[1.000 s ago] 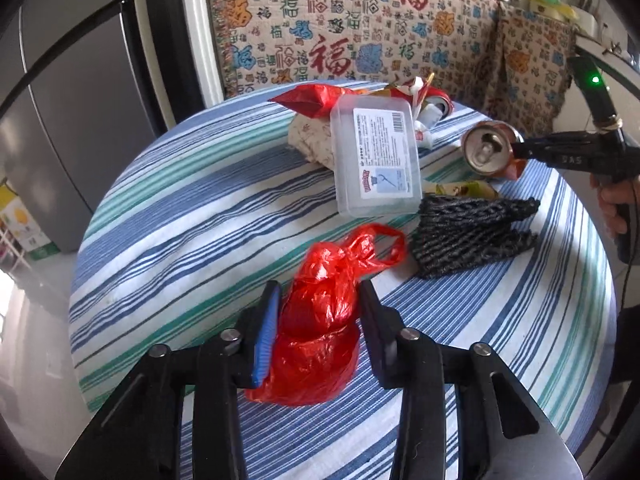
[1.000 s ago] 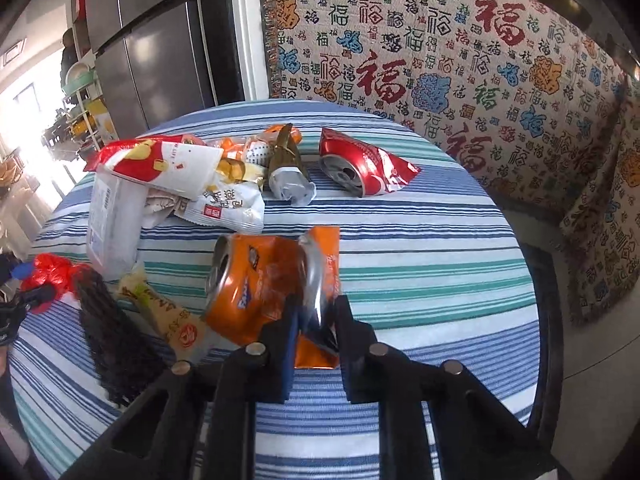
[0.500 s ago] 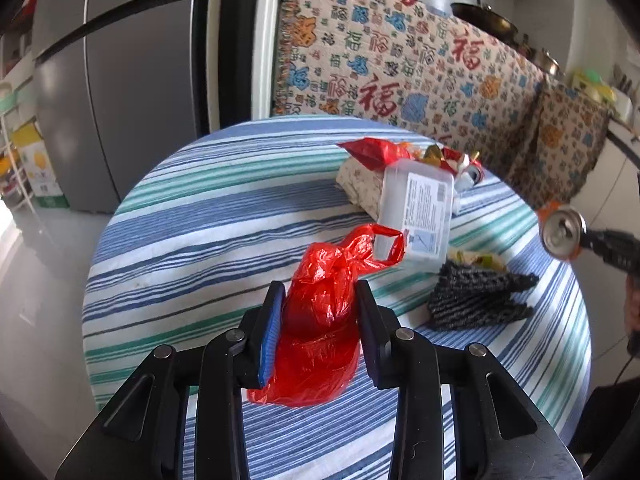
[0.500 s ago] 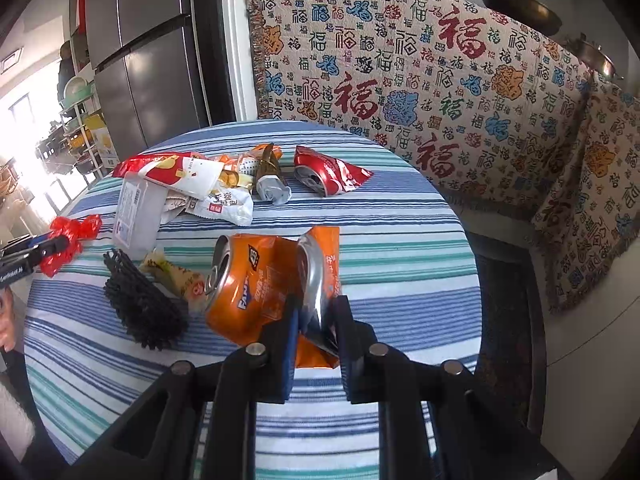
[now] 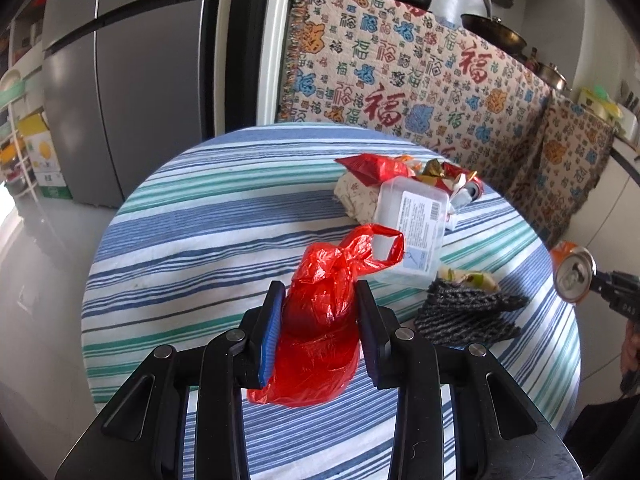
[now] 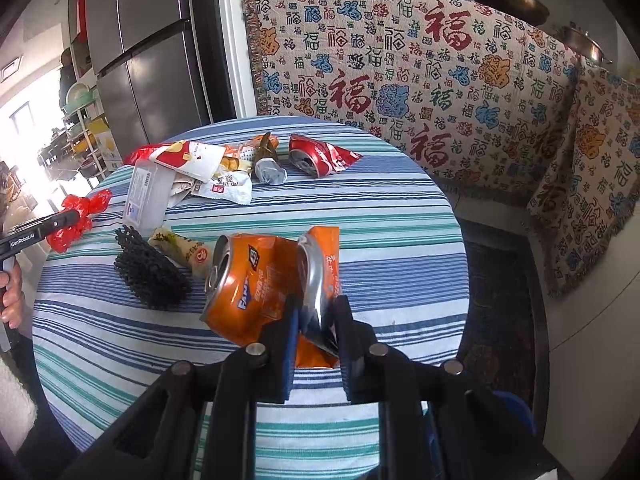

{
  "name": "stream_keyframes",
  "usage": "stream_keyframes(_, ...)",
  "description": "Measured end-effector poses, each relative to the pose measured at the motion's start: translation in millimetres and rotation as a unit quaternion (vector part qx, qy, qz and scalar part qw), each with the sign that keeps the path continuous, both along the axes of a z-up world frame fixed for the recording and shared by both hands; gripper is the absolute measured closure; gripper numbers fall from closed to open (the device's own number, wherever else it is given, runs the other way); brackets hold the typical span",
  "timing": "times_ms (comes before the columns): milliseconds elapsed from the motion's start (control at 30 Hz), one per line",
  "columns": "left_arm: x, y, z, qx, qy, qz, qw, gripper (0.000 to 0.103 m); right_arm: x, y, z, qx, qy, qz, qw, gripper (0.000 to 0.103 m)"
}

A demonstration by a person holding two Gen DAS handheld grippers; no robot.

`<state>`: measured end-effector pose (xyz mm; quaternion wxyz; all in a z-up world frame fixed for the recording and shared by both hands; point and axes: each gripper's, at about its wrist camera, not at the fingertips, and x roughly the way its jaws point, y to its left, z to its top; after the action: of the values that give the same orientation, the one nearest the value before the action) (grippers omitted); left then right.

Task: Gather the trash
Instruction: 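Close the right tool on the crushed orange can and lift it, then carry both items over the blue wastebasket and open both tools to drop them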

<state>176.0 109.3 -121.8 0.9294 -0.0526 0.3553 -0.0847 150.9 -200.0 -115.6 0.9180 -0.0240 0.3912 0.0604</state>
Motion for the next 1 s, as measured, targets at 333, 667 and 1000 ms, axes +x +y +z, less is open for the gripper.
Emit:
stream_keyframes(333, -10.2, -22.3, 17.7, -0.022, -0.015, -0.016, 0.9995, 0.069, -35.1, -49.9, 15.6, 0.006, -0.013, -0.032, 0.999, 0.085)
stream_keyframes(667, -55.1, -160.1, 62.2, -0.060, -0.018, -0.193, 0.9792, 0.069, -98.1, -179.1, 15.5, -0.003, -0.009, -0.149, 0.989, 0.085)
stream_keyframes(1000, -70.4, -363.2, 21.3, -0.071, 0.056, -0.340, 0.9359, 0.068, -140.6, -275.4, -51.7, 0.000, 0.070, -0.236, 0.969, 0.085)
